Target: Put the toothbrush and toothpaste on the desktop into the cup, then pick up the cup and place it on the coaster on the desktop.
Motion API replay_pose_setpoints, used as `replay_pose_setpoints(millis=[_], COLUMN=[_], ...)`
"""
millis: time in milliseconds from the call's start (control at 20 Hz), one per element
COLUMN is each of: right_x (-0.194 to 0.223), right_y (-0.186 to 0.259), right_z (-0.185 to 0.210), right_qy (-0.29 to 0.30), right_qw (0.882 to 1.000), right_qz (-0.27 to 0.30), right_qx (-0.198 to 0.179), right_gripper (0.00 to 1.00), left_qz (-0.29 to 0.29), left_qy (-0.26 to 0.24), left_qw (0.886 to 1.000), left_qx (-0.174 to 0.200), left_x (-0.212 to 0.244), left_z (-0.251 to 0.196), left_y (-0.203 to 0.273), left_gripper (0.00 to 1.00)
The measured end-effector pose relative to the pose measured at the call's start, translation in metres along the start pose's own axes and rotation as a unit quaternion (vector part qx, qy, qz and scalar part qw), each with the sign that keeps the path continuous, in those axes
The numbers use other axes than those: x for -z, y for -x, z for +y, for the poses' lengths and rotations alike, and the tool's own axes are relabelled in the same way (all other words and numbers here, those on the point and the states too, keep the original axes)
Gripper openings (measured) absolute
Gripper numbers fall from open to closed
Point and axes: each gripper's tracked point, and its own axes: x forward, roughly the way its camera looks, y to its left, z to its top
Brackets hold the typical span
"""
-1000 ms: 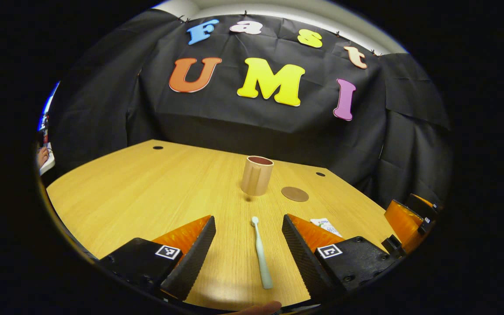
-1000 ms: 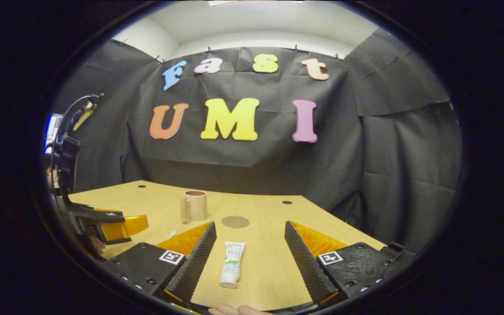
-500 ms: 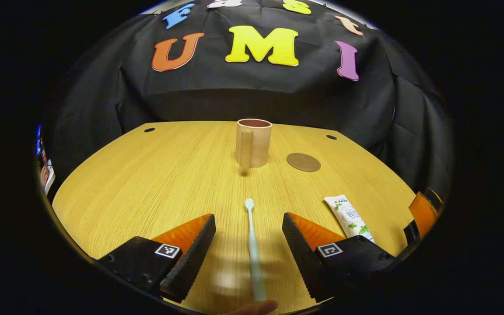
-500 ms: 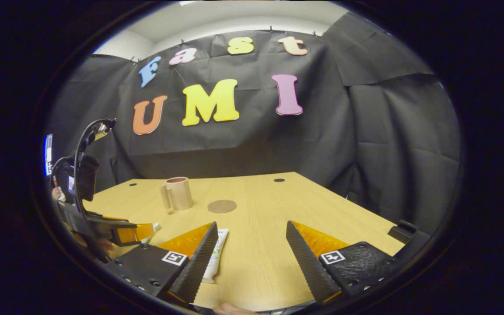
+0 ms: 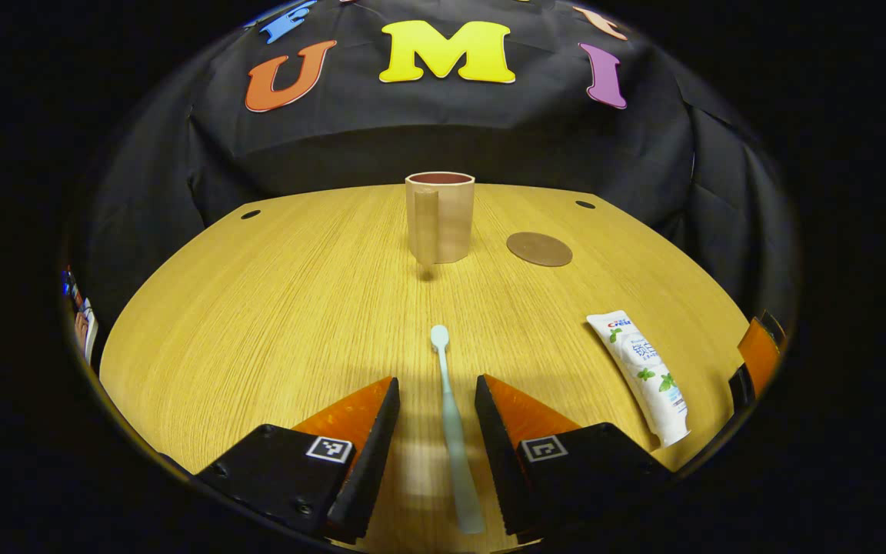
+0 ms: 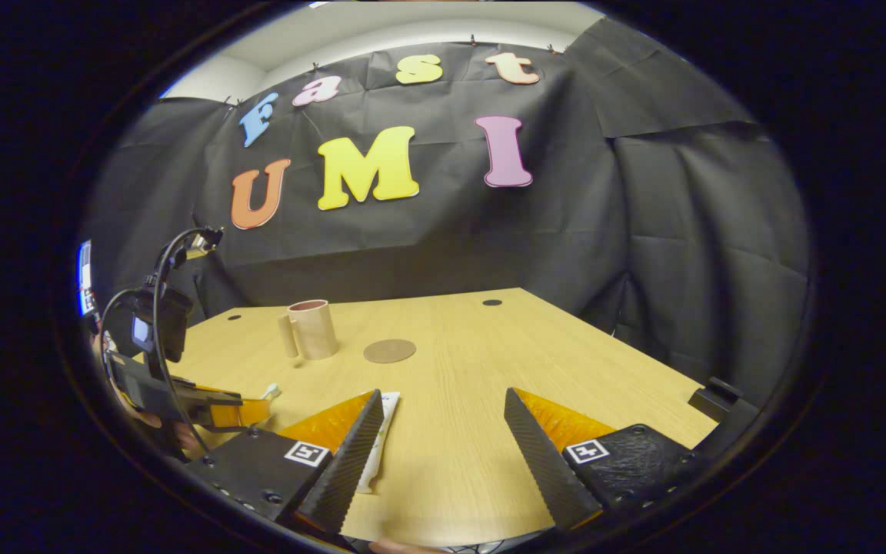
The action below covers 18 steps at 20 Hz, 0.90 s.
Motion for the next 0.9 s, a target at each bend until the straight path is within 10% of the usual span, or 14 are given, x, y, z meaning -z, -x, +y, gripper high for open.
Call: replay_pose_setpoints(millis=[400, 900], right_x=[-0.001, -0.001], right_y=[0.000, -0.015], right_z=[0.025, 0.047], right_qy=[0.035, 0.040], right_qw=[0.999, 0.999], right_qz=[0.007, 0.025], right_qx=[-0.020, -0.027], right_gripper=[0.96, 0.96], left_qz=[0.000, -0.061], left_qy=[0.036, 0.036], left_qw=[0.999, 0.996], left_qx=[0.008, 0.055], left_x=[0.000, -0.013], left_z=[0.012, 0.003], left_y=[0.000, 0.018], left_gripper=[0.13, 0.09])
